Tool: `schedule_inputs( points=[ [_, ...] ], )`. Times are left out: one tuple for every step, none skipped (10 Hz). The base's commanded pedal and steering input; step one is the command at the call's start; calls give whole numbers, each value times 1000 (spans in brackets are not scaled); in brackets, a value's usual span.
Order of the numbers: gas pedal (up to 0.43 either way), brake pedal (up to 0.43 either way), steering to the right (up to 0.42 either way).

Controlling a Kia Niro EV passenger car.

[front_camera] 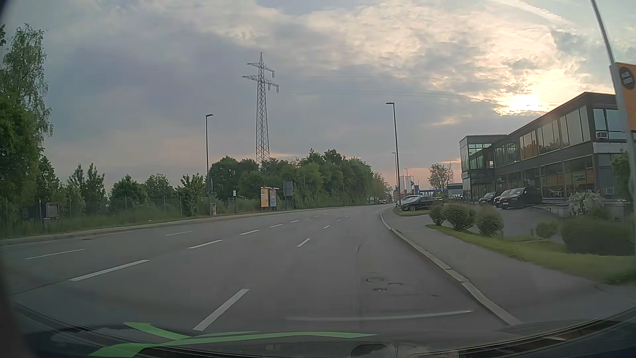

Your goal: Follow the waypoints while adhering to traffic rules and regulations

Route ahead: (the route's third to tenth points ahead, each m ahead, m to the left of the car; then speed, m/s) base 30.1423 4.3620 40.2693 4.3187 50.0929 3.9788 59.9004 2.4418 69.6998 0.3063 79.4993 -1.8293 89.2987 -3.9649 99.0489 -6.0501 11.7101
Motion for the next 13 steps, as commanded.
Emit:
schedule_inputs(
  points=[
    [79,0,10],
    [79,0,10],
    [79,0,10],
    [79,0,11],
    [79,0,10],
    [79,0,9],
    [79,0,8],
    [79,0,7],
    [79,0,7],
    [79,0,6],
    [79,0,7],
    [79,0,6],
    [79,0,6]
  ],
)
